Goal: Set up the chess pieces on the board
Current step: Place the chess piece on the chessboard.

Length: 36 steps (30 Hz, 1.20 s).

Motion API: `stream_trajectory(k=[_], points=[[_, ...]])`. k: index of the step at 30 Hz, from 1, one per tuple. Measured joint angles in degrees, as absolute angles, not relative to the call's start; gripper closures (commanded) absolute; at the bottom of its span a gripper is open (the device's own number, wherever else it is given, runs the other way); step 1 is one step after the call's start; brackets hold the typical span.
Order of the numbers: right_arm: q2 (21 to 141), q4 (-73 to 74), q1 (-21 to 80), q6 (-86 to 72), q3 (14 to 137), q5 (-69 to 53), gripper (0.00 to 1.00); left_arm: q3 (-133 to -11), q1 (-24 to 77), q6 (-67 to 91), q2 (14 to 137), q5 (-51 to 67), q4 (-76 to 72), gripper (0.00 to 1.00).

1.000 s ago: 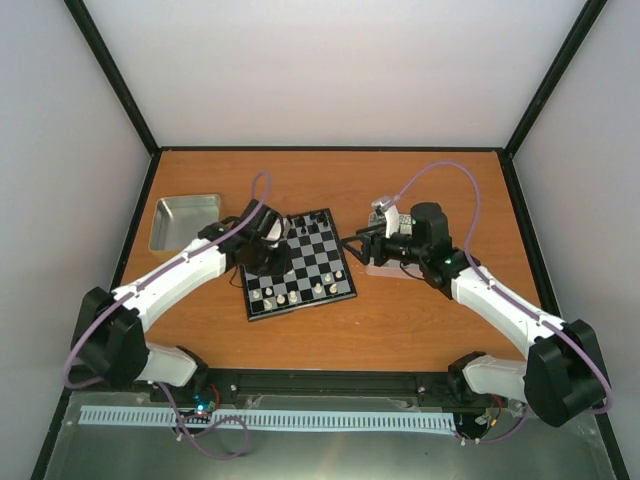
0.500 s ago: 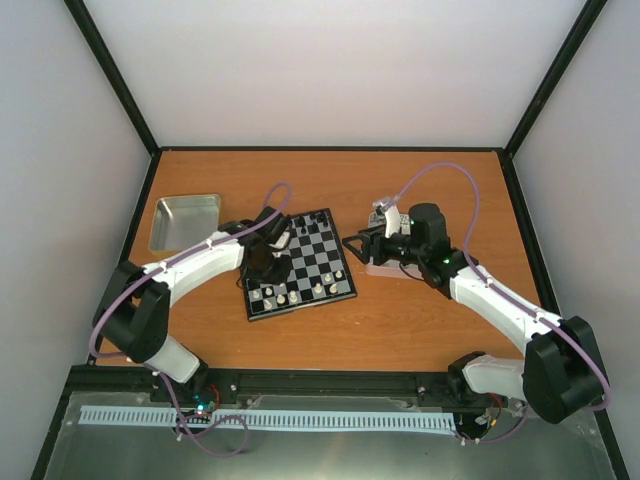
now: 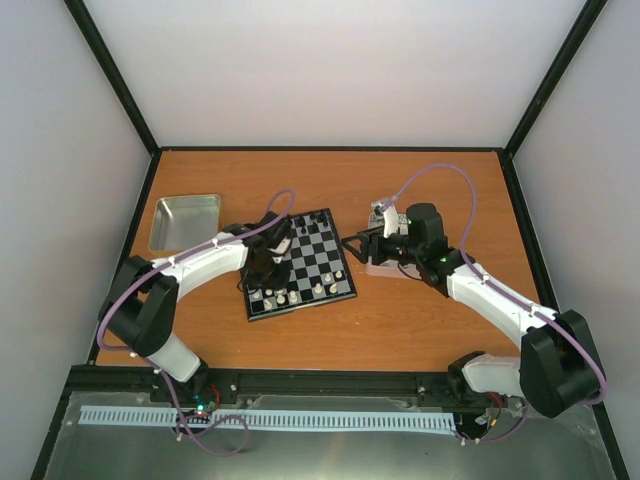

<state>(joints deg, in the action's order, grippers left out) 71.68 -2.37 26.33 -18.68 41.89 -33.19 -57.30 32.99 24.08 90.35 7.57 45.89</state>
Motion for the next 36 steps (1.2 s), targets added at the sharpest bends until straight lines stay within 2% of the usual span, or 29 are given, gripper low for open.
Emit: stream_trajectory(k=[2,6,8,14,16,20,27,32,36], points=[[71.83,-2.37,26.33,-18.76,41.89,-33.01,0.34,-56.99,32.99,24.01,90.54,7.94,45.89,0.97],[72.38,-2.35,26.33,-18.94,41.89,-32.82,0.34,-56.99,32.99,23.64,90.56,8.03,45.65,0.79],[72.40,-2.37,26.33,-18.96,41.89,-32.67,0.34,-56.99,32.99,23.68,90.74,7.92,45.56,0.73],[72.38,-1.61,26.33,-19.16,41.91,-29.36,0.34,-58.04,32.99,23.55,90.70,6.63,46.48,0.63],[72.38,0.30,26.33,-19.70,42.30,-24.99,0.35,-59.59,32.99,23.66,90.35,5.82,47.13,0.61],[74.39,7.79,25.89,-22.39,46.41,-11.81,0.38,-62.85,32.99,23.99,87.44,4.62,47.59,0.52],[83.05,19.16,25.08,-27.49,53.69,10.85,0.41,-63.75,32.99,25.15,75.42,3.40,42.83,0.43],[89.25,23.64,24.77,-28.56,56.34,21.61,0.46,-60.66,32.99,26.52,69.04,3.40,37.32,0.41],[94.28,23.42,23.00,-28.10,59.72,25.65,0.49,-59.44,32.99,26.94,68.84,3.86,36.32,0.41]])
